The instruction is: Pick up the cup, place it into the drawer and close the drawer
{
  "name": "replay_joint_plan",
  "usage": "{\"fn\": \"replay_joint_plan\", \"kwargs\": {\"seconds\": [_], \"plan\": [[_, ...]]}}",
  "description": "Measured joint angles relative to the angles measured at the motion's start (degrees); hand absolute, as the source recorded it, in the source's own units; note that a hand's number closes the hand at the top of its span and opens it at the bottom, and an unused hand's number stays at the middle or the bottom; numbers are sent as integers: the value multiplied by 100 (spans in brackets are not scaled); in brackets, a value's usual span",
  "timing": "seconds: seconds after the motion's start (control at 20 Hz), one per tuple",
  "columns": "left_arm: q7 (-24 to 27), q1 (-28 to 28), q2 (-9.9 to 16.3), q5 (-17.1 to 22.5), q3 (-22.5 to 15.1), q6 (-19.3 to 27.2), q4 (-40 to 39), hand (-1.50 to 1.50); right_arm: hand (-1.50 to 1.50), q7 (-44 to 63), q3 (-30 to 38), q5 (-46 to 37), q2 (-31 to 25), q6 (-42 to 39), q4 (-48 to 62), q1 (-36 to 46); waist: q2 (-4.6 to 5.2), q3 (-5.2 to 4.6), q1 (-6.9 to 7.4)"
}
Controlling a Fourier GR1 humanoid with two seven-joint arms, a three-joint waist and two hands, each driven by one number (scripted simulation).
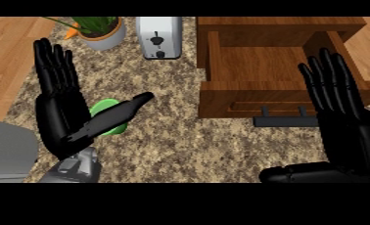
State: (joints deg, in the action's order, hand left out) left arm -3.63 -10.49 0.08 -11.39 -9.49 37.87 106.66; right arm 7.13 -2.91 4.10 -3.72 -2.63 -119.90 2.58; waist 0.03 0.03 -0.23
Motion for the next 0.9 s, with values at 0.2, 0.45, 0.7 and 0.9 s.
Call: {"fn": "replay_joint_plan", "kwargs": {"seconds": [0.2,0.45,0.7,0.9], "plan": [[112,-63,-4,70,-67,176,-151,-150,-150,-104,179,119,-39,-106,191,112,-2,-2,10],[211,-81,-6,189,-114,366,-358,-150,-150,-126,258,193,-29,-170,261,129,-4,-3,12],[363,85,6,315,-50,406,-438,-150,-150,-89,298,190,-9,-147,261,228,-4,-3,19],[471,93,-1,435,-112,591,-670,-150,-150,-102,311,181,3,-165,247,196,-5,-3,16]]}}
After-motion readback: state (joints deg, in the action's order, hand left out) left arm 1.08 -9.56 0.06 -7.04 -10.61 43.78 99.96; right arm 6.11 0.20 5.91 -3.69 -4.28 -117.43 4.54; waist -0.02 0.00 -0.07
